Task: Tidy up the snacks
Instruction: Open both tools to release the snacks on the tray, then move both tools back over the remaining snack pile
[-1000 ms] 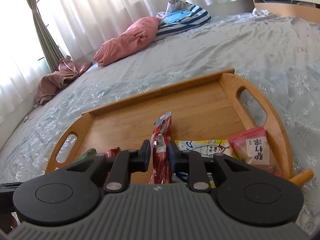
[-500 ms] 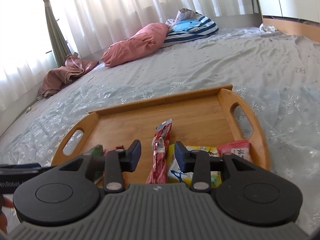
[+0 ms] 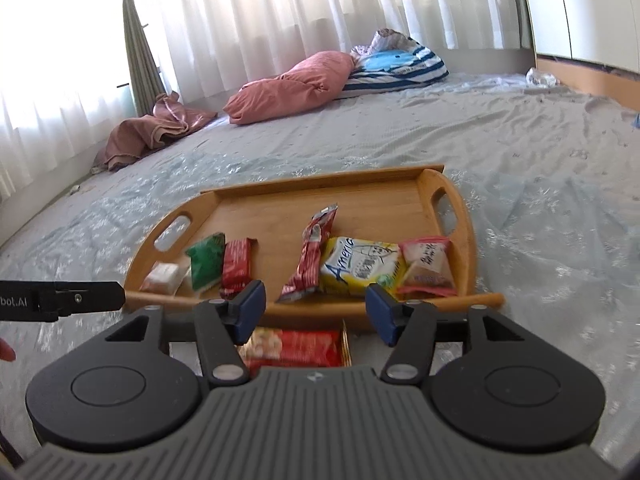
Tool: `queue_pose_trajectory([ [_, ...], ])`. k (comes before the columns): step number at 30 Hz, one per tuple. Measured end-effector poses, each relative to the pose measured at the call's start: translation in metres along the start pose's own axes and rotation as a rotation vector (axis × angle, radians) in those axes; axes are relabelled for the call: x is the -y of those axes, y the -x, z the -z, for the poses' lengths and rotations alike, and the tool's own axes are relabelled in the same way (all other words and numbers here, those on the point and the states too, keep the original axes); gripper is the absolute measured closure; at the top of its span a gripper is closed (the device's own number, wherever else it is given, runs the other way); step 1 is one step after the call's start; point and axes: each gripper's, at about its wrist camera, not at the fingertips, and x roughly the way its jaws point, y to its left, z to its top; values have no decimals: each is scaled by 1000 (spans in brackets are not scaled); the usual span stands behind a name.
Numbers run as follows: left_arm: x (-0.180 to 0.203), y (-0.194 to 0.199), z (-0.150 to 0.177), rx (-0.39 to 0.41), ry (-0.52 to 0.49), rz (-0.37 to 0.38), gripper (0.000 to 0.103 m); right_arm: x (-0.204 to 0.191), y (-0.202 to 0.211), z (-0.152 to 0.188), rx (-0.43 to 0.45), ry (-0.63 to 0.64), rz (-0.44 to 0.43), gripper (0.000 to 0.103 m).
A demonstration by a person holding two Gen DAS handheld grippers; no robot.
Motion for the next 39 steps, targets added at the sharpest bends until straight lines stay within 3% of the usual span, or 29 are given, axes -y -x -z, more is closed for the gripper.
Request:
queue_pose_trajectory([
  [16, 11, 36, 56, 4, -49, 21, 8, -9, 36, 37, -22, 148, 8, 21],
  [25, 23, 47, 85, 0, -83, 43, 6, -6, 42, 56, -75, 238, -88, 13],
  [39, 63, 38, 115, -15, -130, 95, 10, 10, 46, 58, -85, 305, -72, 8],
])
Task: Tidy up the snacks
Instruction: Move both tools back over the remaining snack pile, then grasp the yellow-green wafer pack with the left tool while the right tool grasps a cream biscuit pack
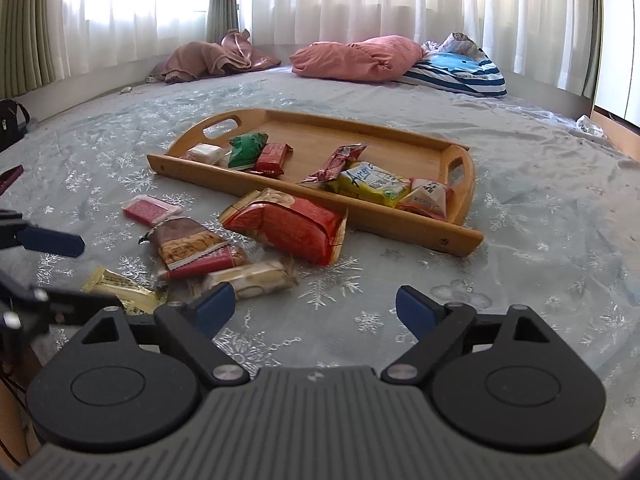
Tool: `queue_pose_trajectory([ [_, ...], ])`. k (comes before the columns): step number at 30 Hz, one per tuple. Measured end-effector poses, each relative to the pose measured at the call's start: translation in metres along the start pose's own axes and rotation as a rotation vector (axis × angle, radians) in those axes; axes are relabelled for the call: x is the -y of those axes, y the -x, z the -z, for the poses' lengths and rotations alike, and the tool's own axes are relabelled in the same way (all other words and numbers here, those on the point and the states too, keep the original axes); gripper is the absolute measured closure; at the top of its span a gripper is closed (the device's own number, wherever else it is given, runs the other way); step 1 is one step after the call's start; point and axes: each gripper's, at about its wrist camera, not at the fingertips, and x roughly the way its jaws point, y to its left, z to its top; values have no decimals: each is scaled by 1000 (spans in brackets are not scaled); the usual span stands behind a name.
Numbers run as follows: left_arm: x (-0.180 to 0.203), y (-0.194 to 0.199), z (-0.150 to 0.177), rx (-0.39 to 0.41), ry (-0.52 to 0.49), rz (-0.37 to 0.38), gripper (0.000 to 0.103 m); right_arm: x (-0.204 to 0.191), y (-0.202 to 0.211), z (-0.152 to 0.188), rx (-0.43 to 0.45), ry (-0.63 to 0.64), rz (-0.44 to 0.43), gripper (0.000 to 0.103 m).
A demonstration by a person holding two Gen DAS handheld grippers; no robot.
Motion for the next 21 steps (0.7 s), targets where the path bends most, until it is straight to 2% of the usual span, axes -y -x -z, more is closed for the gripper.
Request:
queue_pose_trajectory([
  [8, 11, -15, 4, -18, -29, -11, 31, 5, 2, 1, -2, 16, 4, 6],
  [10, 10, -14, 4, -21, -31, -3, 45, 4, 1, 1, -4, 24, 4, 5],
  [12, 6, -12, 4, -29, -25, 6, 51, 3, -1, 2, -6, 29, 1, 5],
  [14, 3, -10, 4, -30, -23, 2, 62, 1, -3, 2, -10, 34, -1, 4],
  [21, -8, -1, 4, -23, 2, -31, 66, -8, -12, 2, -17, 45, -21, 4],
])
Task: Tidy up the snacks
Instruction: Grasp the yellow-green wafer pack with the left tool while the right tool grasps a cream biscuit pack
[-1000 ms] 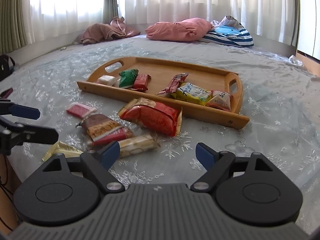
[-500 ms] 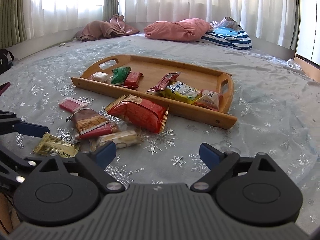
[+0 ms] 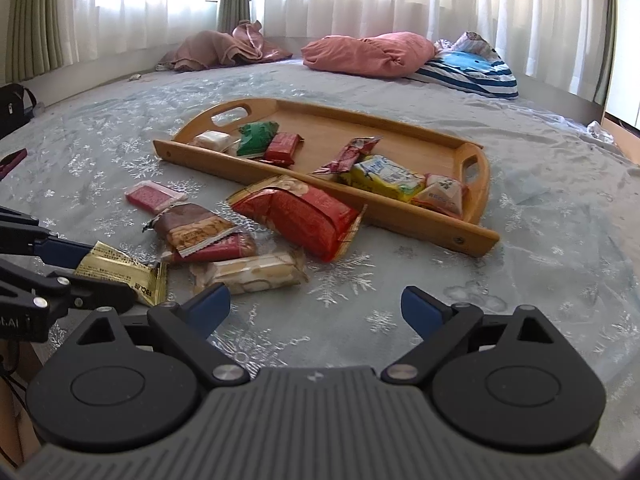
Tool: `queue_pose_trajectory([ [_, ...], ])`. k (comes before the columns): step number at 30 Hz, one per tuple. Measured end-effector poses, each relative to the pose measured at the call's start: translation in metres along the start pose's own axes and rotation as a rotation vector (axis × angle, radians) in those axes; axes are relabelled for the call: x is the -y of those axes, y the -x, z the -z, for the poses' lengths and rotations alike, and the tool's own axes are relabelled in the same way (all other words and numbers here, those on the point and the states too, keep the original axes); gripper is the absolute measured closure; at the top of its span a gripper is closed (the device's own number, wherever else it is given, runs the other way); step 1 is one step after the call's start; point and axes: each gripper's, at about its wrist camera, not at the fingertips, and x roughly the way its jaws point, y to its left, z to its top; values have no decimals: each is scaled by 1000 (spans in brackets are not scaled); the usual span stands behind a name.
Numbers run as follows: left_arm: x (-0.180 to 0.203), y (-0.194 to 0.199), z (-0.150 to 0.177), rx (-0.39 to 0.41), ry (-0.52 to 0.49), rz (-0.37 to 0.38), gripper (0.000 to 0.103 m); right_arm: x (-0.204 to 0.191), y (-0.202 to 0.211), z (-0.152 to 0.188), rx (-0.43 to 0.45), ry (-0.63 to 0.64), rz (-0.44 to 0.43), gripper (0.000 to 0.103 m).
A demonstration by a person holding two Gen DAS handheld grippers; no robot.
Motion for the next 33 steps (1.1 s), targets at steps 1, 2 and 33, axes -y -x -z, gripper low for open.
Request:
queue_pose_trajectory([
  [1, -1, 1, 0, 2, 1, -4, 66, -2, -1, 0, 0, 5, -2, 4],
  [2, -2, 2, 1, 3, 2, -7, 66, -5, -3, -1, 0, 10, -4, 4],
  [33, -27, 10, -7, 54, 68, -133, 31, -44, -11, -6, 4, 18, -8, 29],
])
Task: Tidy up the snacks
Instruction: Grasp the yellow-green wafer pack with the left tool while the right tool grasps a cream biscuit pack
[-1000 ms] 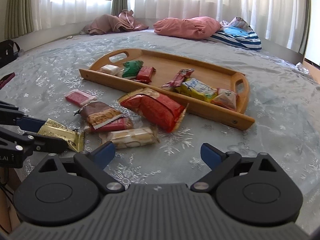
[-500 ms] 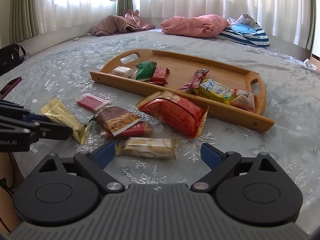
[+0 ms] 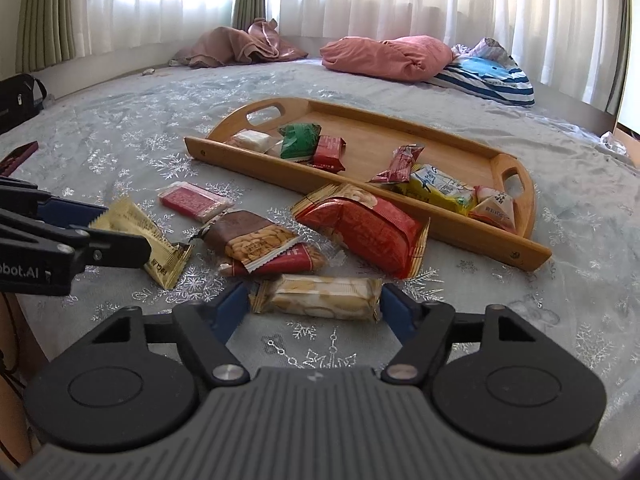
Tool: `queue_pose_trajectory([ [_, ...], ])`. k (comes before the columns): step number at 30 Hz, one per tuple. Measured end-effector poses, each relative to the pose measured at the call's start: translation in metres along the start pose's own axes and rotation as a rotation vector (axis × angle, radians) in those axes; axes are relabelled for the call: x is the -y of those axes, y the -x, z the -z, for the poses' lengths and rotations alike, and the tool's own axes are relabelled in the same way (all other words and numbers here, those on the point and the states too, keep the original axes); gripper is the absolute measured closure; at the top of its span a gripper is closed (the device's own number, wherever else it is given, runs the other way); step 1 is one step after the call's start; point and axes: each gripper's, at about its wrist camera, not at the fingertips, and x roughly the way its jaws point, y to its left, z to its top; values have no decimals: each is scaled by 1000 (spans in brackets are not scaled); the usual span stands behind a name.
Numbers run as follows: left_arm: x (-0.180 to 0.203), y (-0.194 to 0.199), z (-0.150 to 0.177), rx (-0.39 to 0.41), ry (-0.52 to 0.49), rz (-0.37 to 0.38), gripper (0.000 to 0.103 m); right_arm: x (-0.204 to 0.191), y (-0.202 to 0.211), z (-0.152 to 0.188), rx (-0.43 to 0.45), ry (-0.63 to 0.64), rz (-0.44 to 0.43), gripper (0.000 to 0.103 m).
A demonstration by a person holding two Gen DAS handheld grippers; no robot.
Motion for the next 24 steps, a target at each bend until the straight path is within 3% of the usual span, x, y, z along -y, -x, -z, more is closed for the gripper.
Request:
queue_pose_trajectory([
  [6, 8, -7, 3, 3, -16, -17, 20, 6, 9, 1, 29, -41, 36, 40],
  [12, 19, -19, 4, -2, -28, -31, 16, 16, 13, 5, 4, -79, 49, 38],
  [18, 24, -28, 5, -4, -45, -34, 33, 13, 13, 9, 2, -68, 44, 30],
  [24, 27, -26, 5, 7, -97, -16, 42, 9, 10, 7, 8, -26, 54, 21],
])
